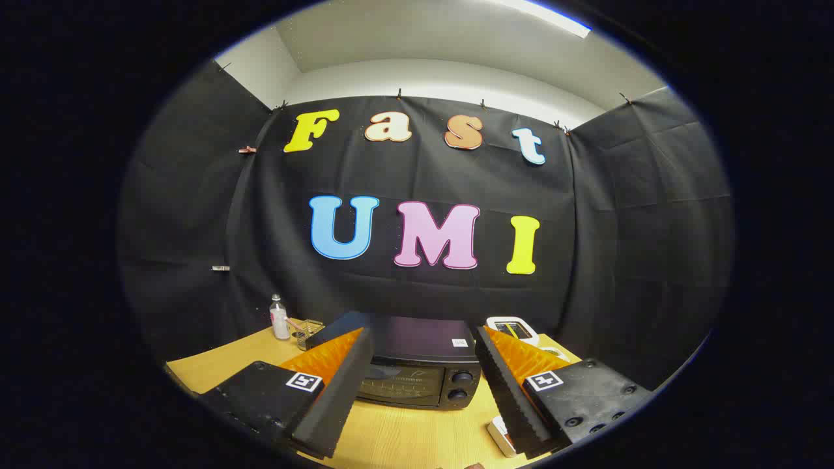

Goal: Open the toaster oven, put the food inside, and close the toaster oven door.

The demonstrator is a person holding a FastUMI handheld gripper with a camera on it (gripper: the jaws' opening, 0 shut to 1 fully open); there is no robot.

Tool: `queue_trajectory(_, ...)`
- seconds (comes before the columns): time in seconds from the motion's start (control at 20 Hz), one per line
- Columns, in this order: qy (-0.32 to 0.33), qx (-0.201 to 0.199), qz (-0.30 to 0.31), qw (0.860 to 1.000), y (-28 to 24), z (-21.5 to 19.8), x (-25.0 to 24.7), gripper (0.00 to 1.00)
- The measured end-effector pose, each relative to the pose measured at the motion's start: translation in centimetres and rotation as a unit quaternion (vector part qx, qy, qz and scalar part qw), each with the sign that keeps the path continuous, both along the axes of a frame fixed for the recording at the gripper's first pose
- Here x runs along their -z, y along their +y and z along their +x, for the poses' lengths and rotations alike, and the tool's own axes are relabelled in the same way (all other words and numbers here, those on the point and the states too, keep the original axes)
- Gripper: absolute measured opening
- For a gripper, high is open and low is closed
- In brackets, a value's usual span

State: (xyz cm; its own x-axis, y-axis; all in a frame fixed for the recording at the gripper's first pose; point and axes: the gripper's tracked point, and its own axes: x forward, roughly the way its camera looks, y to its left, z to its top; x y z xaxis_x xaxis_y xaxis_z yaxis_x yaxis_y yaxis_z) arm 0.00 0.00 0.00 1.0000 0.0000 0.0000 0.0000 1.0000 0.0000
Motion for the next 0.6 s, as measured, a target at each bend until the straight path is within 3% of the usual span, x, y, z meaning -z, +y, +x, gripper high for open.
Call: queue_trajectory(0.6, 0.027, 0.002, -0.001, 1.0, 0.4, 0.9, 2.0, 0.97)
